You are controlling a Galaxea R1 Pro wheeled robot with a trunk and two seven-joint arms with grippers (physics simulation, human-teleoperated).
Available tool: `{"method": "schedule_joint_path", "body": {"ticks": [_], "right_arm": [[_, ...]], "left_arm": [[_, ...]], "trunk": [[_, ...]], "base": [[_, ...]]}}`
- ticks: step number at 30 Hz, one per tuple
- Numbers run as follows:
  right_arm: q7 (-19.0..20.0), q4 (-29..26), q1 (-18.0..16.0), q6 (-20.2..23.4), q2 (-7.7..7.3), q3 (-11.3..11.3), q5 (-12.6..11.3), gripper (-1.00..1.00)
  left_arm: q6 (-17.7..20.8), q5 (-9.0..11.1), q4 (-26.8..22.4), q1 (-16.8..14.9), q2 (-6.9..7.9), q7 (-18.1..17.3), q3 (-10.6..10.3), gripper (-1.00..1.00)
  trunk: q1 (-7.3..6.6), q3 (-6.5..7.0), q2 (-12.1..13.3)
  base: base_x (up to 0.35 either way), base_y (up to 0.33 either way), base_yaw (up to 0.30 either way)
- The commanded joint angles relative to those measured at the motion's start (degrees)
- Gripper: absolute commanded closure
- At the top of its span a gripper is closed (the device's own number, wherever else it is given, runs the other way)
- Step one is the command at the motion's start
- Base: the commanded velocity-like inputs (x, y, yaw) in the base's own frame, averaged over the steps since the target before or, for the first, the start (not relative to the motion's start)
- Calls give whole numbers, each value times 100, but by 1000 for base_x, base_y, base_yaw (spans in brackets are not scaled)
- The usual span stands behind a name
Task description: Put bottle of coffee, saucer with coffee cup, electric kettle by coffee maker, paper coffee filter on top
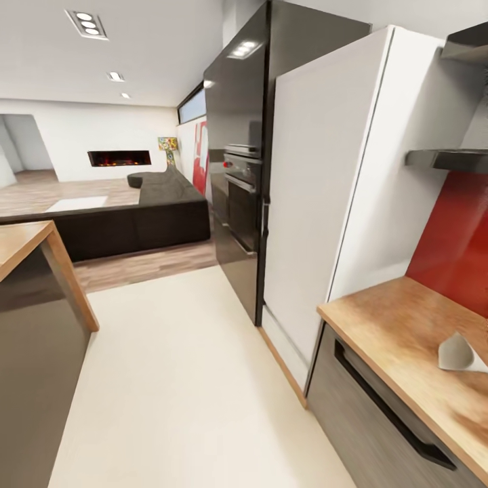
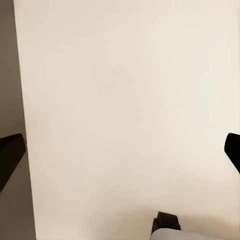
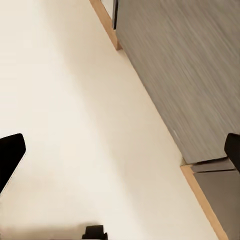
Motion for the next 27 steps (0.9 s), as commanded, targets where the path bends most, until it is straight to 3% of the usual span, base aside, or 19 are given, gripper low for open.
{"method": "schedule_joint_path", "body": {"ticks": [1,27], "right_arm": [[-4,3,-5,-17,1,-7,4,-100],[-3,3,-5,-17,1,-10,4,-100]], "left_arm": [[-18,25,4,-4,1,-1,-2,-100],[-19,25,4,4,1,-1,-2,-100]], "trunk": [[6,-12,-11],[6,-10,-11]], "base": [[290,223,-253],[295,195,-257]]}}
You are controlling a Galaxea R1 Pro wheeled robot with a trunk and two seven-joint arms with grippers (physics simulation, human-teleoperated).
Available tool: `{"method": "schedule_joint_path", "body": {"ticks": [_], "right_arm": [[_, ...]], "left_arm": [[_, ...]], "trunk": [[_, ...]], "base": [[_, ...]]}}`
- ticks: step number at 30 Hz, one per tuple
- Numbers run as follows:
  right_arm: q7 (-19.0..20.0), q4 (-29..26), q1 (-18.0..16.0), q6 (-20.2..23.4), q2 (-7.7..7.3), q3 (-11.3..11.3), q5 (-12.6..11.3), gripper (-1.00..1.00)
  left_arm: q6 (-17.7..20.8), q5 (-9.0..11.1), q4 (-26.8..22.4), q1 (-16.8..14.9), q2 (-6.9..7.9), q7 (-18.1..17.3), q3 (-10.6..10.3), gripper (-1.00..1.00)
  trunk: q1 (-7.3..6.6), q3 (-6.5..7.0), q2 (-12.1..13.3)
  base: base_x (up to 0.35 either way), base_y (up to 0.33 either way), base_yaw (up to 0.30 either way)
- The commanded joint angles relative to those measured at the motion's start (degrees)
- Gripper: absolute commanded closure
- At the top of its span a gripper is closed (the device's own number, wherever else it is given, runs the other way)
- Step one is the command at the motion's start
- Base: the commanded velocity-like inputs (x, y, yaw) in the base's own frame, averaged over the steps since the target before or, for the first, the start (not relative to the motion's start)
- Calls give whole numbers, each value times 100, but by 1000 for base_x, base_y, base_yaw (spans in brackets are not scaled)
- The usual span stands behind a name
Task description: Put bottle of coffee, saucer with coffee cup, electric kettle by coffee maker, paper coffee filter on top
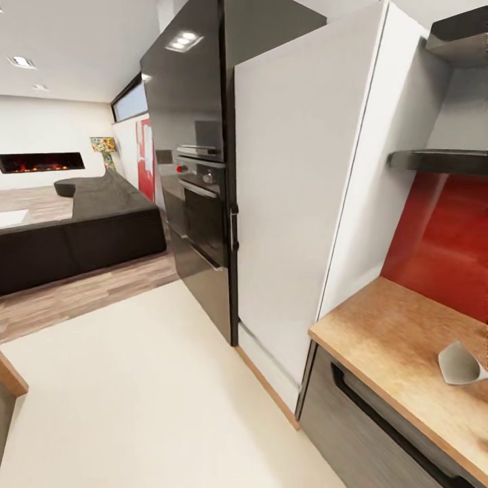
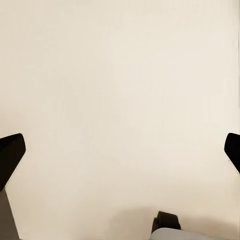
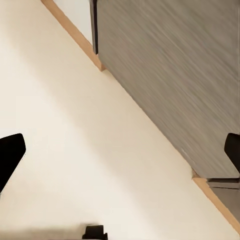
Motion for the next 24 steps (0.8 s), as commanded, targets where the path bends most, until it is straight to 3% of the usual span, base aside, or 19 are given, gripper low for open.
{"method": "schedule_joint_path", "body": {"ticks": [1,24], "right_arm": [[-1,4,-6,-18,1,-5,5,-100],[-1,7,-6,-9,1,-2,10,-100]], "left_arm": [[-18,25,4,-4,1,-1,-1,-100],[-2,96,4,-12,-30,19,23,-100]], "trunk": [[6,-12,-11],[6,-2,-11]], "base": [[292,136,-257],[25,12,-257]]}}
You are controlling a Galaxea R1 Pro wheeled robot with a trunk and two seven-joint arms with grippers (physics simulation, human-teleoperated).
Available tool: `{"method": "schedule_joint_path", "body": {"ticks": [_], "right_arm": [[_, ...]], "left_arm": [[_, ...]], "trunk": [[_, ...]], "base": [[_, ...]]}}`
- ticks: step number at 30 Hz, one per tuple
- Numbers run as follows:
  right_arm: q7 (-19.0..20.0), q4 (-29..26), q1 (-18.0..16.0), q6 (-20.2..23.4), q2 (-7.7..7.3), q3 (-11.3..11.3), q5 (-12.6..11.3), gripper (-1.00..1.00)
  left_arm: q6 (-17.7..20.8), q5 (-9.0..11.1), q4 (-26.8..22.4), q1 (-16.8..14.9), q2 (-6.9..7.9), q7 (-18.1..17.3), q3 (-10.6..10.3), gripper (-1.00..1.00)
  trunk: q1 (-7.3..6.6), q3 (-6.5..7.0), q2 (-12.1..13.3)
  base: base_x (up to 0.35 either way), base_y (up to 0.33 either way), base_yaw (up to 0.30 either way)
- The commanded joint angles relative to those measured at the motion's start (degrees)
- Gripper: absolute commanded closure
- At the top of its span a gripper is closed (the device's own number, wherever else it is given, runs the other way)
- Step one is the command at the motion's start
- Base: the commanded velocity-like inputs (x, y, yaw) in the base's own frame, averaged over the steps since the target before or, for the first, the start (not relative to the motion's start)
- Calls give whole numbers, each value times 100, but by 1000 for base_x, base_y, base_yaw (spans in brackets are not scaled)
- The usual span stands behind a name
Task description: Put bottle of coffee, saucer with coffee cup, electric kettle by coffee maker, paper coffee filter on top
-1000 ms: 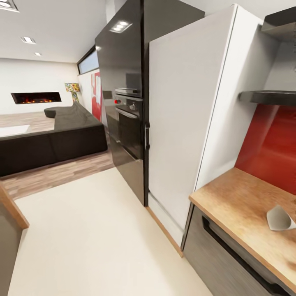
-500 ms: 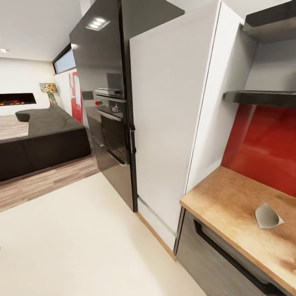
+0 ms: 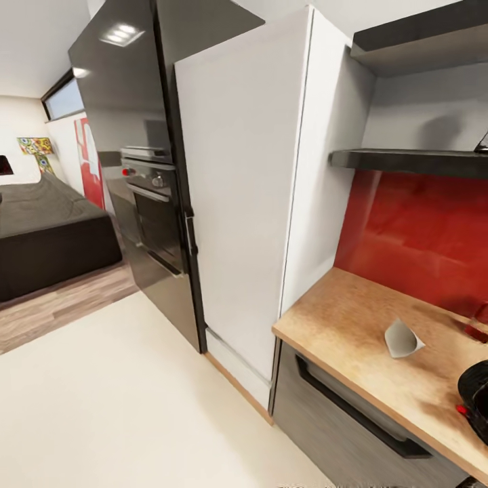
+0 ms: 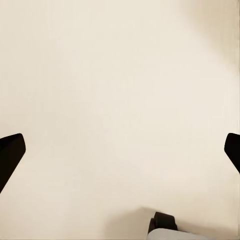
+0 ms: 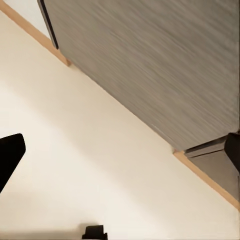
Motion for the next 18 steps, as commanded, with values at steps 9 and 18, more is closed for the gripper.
{"method": "schedule_joint_path", "body": {"ticks": [9,18], "right_arm": [[39,404,-6,-4,36,141,21,-100],[22,2597,-6,8,-341,177,-3,-100]], "left_arm": [[56,-17,274,1,11,-23,-40,-100],[69,-641,1526,532,-30,13,-72,-100]], "trunk": [[3,-11,-12],[3,-11,-12]], "base": [[0,0,-224],[0,0,-258]]}}
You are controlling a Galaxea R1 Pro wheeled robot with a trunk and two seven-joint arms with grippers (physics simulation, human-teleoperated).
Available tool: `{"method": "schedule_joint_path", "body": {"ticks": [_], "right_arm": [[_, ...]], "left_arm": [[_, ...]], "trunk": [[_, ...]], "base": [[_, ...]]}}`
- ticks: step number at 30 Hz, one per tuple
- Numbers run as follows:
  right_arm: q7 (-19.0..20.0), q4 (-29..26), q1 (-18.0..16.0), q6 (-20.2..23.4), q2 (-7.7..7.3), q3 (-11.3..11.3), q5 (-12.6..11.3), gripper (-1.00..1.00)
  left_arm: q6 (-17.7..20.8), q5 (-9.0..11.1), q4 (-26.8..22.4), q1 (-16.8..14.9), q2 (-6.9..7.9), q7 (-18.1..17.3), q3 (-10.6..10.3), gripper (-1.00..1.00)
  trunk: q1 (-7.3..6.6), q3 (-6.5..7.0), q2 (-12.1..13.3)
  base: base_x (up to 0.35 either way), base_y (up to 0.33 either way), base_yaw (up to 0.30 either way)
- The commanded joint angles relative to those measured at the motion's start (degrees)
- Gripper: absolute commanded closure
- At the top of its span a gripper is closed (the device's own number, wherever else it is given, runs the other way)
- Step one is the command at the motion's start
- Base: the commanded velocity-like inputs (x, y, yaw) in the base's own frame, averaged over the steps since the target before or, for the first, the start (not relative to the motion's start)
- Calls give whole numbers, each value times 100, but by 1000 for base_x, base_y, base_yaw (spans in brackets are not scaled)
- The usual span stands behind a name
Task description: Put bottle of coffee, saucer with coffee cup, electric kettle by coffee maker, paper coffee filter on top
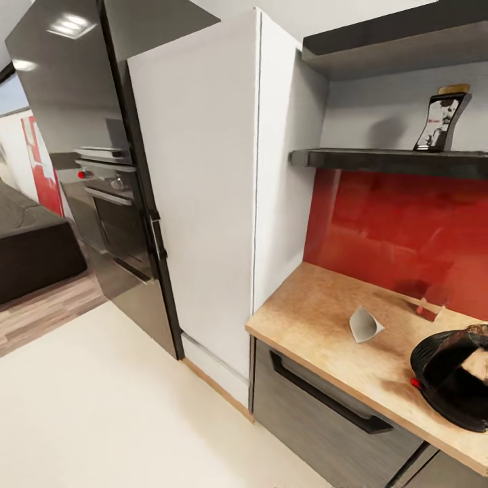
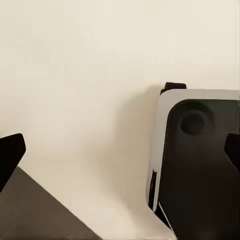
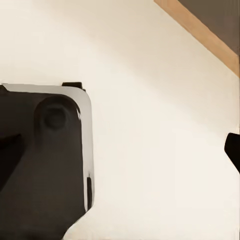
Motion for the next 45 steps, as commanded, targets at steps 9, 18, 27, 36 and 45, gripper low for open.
{"method": "schedule_joint_path", "body": {"ticks": [9,18,27,36,45], "right_arm": [[-14,268,-2,-19,42,-12,7,-100],[-15,271,9,-19,121,-12,7,-100],[-7,271,5,-13,323,-12,4,-100],[13,271,5,-15,342,-12,-2,-100],[-4,271,6,-14,351,-12,-2,-100]], "left_arm": [[-29,-65,50,364,3,306,72,-100],[-36,-52,47,404,-31,354,77,-100],[-38,-54,47,404,-34,348,83,-100],[-37,-44,47,407,-28,348,85,-100],[-36,-39,48,462,-13,355,93,-100]], "trunk": [[4,-5,-12],[4,24,-12],[4,38,-12],[4,38,-12],[4,38,-12]], "base": [[30,21,-266],[181,252,-281],[97,327,-283],[87,331,-280],[101,328,-280]]}}
